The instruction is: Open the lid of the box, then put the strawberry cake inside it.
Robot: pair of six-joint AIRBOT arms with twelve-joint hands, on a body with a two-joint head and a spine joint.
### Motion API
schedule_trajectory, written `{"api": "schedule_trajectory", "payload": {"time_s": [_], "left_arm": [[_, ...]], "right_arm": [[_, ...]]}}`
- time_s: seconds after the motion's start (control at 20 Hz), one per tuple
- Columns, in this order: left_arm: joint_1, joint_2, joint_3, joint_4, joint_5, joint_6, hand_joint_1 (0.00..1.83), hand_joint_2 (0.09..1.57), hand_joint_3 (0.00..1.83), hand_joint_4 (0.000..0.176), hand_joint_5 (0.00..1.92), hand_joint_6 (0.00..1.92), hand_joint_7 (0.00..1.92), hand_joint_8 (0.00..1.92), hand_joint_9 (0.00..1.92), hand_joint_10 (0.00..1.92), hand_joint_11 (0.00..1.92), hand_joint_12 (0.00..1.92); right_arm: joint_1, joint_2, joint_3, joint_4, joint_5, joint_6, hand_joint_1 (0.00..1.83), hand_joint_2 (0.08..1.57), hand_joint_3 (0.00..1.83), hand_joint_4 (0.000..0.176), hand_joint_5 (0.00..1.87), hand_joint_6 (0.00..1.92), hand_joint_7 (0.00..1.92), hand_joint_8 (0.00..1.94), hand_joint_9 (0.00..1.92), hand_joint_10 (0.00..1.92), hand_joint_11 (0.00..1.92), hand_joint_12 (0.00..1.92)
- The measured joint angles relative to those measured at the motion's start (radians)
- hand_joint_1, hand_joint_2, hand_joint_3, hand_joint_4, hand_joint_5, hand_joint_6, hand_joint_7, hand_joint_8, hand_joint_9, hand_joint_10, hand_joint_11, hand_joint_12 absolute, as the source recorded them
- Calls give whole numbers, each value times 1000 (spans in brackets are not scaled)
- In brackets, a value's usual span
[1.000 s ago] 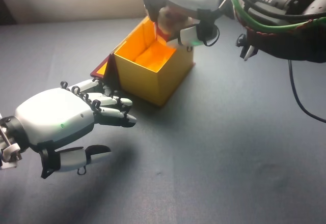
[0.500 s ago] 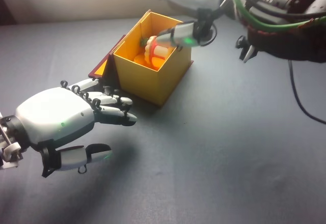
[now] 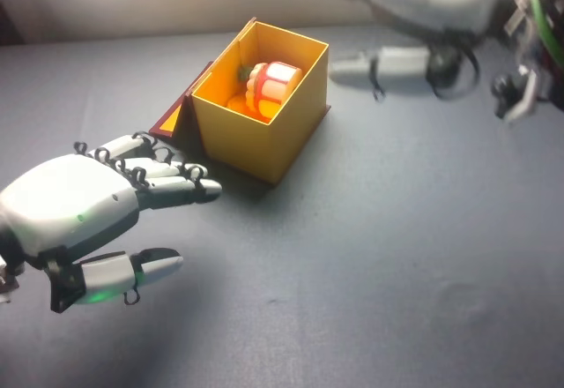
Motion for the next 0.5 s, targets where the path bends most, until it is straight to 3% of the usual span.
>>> {"api": "schedule_trajectory", "payload": {"time_s": [0.05, 0.15, 0.25, 0.3, 0.35, 0.4, 0.45, 0.5], "left_arm": [[10, 9, -11, -18, -27, 5, 536, 1388, 8, 0, 334, 3, 331, 0, 380, 33, 0, 1346], [32, 26, -23, -37, -58, 17, 458, 1411, 13, 0, 294, 0, 299, 0, 333, 12, 0, 1312], [50, 45, -37, -73, -97, 27, 505, 1395, 2, 4, 288, 5, 290, 0, 334, 13, 0, 1350], [53, 50, -39, -74, -108, 30, 492, 1399, 3, 0, 288, 5, 292, 1, 333, 13, 0, 1352], [62, 57, -49, -89, -134, 31, 472, 1402, 3, 0, 282, 3, 301, 4, 329, 12, 0, 1284], [66, 61, -53, -88, -158, 34, 419, 1412, 4, 1, 241, 1, 265, 2, 282, 7, 0, 1137], [71, 67, -61, -89, -180, 36, 416, 1405, 0, 0, 235, 1, 254, 1, 275, 7, 0, 1109], [76, 70, -63, -87, -199, 41, 451, 1381, 0, 0, 220, 1, 216, 0, 263, 2, 0, 1184]], "right_arm": [[-21, 27, -35, -2, 20, 0, 340, 1317, 12, 0, 0, 0, 0, 0, 0, 0, 0, 0], [-56, 87, -90, -11, 70, 8, 309, 1314, 6, 1, 0, 0, 0, 0, 0, 0, 0, 0], [-113, 175, -150, -8, 152, 8, 313, 1306, 1, 54, 0, 0, 0, 0, 0, 0, 0, 0], [-129, 192, -159, -6, 166, 9, 327, 1312, 3, 38, 0, 0, 0, 0, 0, 0, 0, 0], [-157, 216, -175, 0, 192, 9, 336, 1330, 11, 34, 0, 0, 0, 0, 0, 0, 0, 0], [-190, 243, -196, 8, 220, 11, 354, 1329, 9, 50, 0, 0, 0, 0, 0, 0, 0, 0], [-231, 275, -222, 20, 252, 11, 350, 1328, 7, 68, 0, 0, 0, 0, 0, 0, 0, 0], [-263, 295, -240, 38, 282, 11, 302, 1334, 9, 59, 0, 0, 0, 0, 0, 0, 0, 0]]}}
